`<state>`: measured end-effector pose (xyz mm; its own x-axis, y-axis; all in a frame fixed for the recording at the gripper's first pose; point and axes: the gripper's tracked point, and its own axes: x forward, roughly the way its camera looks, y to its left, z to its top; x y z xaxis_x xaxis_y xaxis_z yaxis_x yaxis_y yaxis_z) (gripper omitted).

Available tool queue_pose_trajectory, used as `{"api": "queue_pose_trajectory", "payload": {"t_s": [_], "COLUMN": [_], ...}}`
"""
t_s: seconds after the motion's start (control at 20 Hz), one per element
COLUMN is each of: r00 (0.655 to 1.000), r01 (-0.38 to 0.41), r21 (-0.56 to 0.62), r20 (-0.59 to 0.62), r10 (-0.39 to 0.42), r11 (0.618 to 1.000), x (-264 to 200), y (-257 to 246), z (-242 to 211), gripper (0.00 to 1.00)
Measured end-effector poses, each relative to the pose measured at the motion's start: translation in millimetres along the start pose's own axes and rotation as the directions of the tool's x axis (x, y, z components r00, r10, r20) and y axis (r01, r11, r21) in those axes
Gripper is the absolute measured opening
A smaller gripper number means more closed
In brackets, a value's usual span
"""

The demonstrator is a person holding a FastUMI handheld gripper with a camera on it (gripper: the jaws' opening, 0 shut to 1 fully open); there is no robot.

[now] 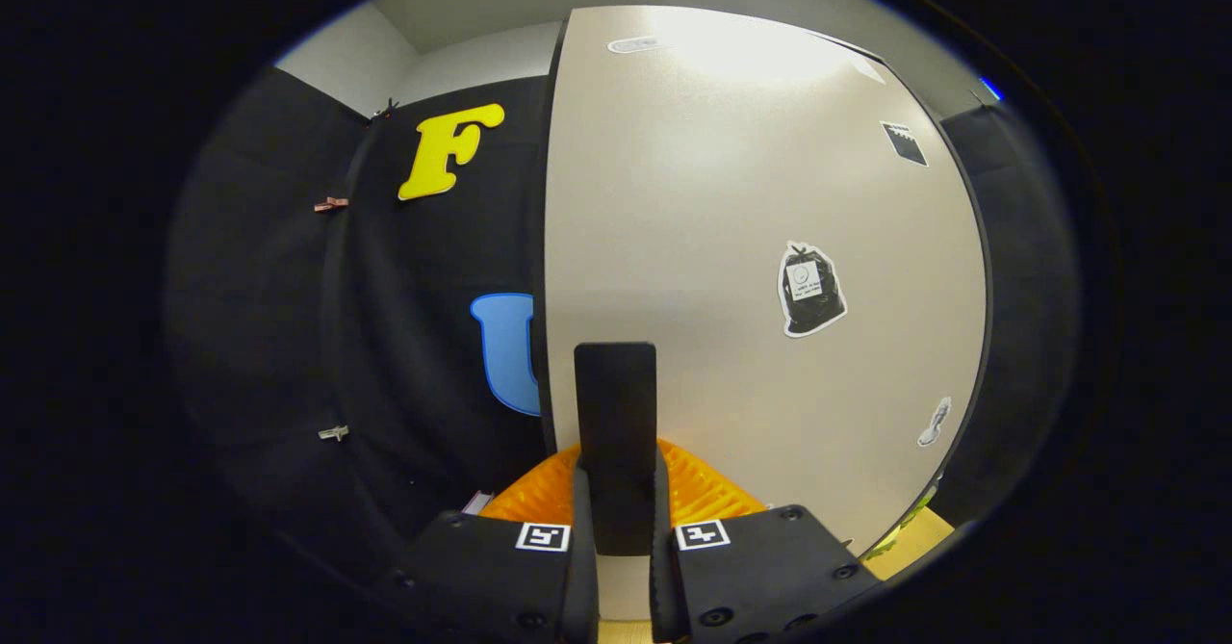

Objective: Open the shoe cabinet door, grab the shoes and put them into the shoe cabinet, then close the shoe cabinet door.

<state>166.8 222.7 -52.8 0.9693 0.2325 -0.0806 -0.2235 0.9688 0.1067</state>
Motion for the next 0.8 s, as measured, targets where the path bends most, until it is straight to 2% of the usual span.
{"api": "queue_pose_trajectory", "payload": {"t_s": [0.4,0.8], "r00": [0.996,0.994], "r01": [-0.088,-0.108], "r21": [0.023,0.019], "r20": [0.011,0.003], "r10": [0.087,0.108], "r11": [0.996,0.994], "x": [-90,-151], "y": [-20,-58], "z": [12,16], "gripper": [0.24,0.24]}}
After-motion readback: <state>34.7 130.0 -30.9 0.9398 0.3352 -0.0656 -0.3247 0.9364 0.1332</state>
